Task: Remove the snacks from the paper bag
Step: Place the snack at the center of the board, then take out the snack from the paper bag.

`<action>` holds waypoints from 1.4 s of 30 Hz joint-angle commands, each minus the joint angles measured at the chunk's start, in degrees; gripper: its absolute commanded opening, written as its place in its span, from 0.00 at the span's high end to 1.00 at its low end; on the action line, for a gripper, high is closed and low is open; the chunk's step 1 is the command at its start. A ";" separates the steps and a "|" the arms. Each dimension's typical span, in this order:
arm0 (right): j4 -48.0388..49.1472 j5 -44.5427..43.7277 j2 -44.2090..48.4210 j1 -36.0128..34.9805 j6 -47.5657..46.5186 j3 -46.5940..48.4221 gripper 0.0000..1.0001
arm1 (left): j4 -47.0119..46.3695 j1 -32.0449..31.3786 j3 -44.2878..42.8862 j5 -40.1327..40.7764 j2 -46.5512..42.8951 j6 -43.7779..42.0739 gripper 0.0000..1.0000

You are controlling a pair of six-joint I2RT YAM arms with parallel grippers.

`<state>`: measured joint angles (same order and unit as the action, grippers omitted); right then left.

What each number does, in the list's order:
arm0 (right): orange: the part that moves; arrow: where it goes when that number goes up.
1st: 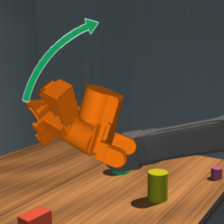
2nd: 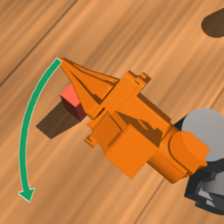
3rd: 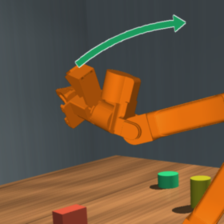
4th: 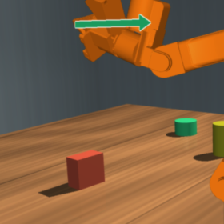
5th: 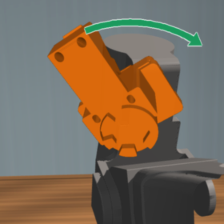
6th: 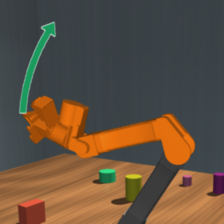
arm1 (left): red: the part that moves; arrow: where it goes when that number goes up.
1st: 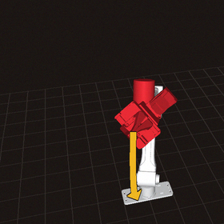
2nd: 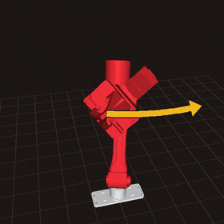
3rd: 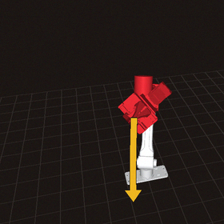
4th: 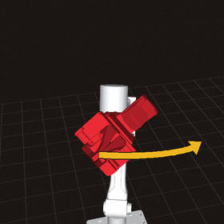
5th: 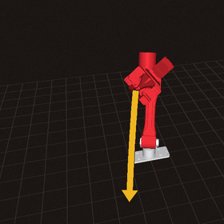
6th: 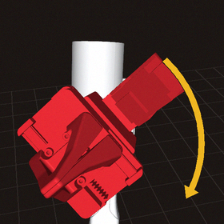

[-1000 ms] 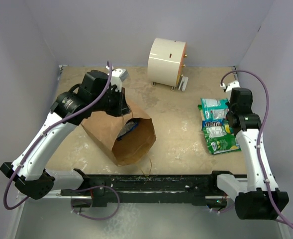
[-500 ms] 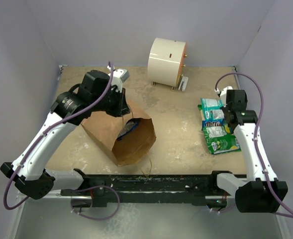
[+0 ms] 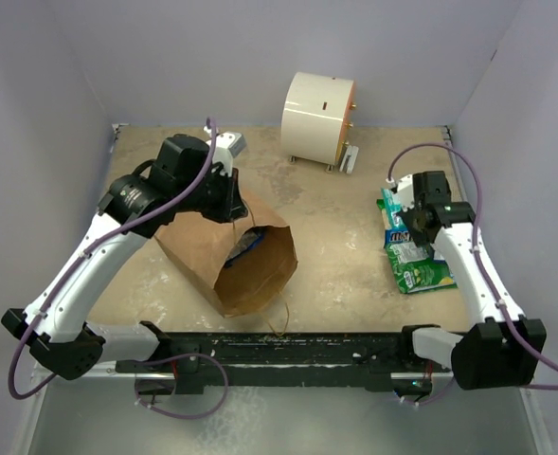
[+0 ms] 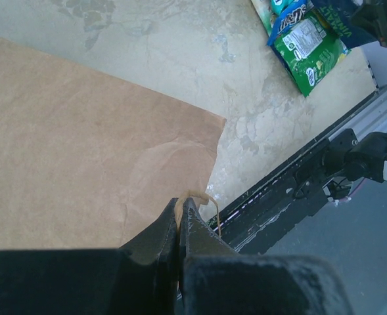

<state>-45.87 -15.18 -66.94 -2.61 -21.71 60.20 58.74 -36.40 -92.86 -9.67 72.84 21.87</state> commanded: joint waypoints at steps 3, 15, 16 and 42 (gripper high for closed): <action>1.40 2.99 -3.92 -6.29 5.19 -1.55 1.00 | -3.01 0.40 1.31 -0.11 -2.22 2.24 1.00; 1.66 6.72 -7.92 -10.03 2.52 0.11 0.68 | -4.01 0.41 3.66 3.45 -4.87 7.40 1.00; 1.47 7.23 -6.65 -10.11 2.35 0.29 0.65 | -3.99 0.38 3.68 3.97 -5.02 7.78 1.00; 39.11 49.37 9.52 -41.18 -13.48 -10.19 0.46 | -2.36 0.44 2.68 6.61 -4.87 15.56 1.00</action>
<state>-19.35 29.28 -56.21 -37.21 -31.07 52.05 56.10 -36.38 -87.74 -4.16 68.07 36.67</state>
